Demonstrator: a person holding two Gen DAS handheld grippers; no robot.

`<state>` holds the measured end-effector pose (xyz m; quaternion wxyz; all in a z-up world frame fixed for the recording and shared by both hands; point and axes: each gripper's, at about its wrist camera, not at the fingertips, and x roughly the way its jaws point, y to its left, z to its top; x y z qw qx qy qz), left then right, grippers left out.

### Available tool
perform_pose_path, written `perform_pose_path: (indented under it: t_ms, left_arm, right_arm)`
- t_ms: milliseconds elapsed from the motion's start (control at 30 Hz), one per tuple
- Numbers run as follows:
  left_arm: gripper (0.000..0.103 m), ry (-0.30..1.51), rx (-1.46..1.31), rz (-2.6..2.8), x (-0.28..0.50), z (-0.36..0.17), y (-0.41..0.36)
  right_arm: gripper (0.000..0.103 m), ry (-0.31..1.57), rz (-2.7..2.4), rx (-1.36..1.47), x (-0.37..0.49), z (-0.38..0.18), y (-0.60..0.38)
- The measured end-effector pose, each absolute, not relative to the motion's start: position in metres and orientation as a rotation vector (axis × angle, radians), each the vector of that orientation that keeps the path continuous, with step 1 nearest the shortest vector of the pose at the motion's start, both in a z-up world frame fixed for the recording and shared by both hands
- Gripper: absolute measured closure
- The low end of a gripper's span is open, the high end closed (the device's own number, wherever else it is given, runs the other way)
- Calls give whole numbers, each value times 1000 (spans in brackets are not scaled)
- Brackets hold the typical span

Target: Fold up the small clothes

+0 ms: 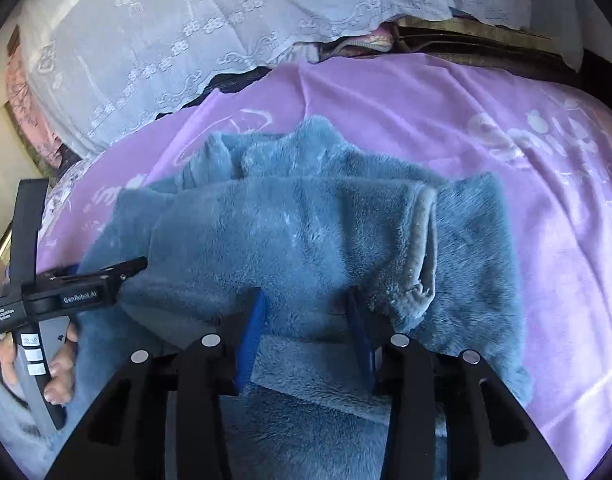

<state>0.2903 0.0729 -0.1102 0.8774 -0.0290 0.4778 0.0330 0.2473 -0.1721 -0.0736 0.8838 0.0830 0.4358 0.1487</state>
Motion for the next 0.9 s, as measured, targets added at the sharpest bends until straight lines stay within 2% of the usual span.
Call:
perform_pose_path:
  t_ms: [133,200,267,333,433,567,633,700,900]
  left_arm:
    - [5,950,-148,68,273,-84,82]
    - [5,920,-120,66,256,-79,79]
    - [4,973,-75,90,255,-95,74]
    - [4,1021,-121,81,260,-112,77]
    - [4,975,-162,103,242,-94,83]
    - [5,956,-135,75,201,-86,74]
    - [5,1016,-87,97,193,-104,71]
    - [4,1049,-75,101,192,-113,74]
    - [5,1002,-90,85,160,-89,76]
  right_arm:
    - [60,826,332,162,216,-51,-177]
    - [58,900,320,141,218,-71,-176]
    - [58,943,336,194,227,-90,-180]
    - [59,930,330,222,225,-79,-186]
    - [58,841,320,218,199,-58,-193]
    - [46,899,295,217,182,-72,-209]
    - [46,956,318,266,184,-87,-216]
    - [46,934,305,304,181,-78,-224]
    - [46,817,306,283,126,-55,-242]
